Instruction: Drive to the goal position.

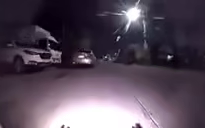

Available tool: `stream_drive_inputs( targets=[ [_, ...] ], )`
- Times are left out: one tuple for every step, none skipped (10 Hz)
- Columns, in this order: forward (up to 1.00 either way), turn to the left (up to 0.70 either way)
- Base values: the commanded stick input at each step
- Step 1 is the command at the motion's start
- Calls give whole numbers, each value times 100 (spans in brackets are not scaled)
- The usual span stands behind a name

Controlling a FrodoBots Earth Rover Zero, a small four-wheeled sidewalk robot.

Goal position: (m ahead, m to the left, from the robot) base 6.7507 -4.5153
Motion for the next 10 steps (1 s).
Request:
stream_drive_inputs(
  targets=[
    [85, -4],
    [85, -22],
    [85, -34],
    [85, -34],
    [85, -16],
    [85, 0],
    [85, 0],
    [85, 0],
    [85, 0],
    [85, 0]
  ],
)
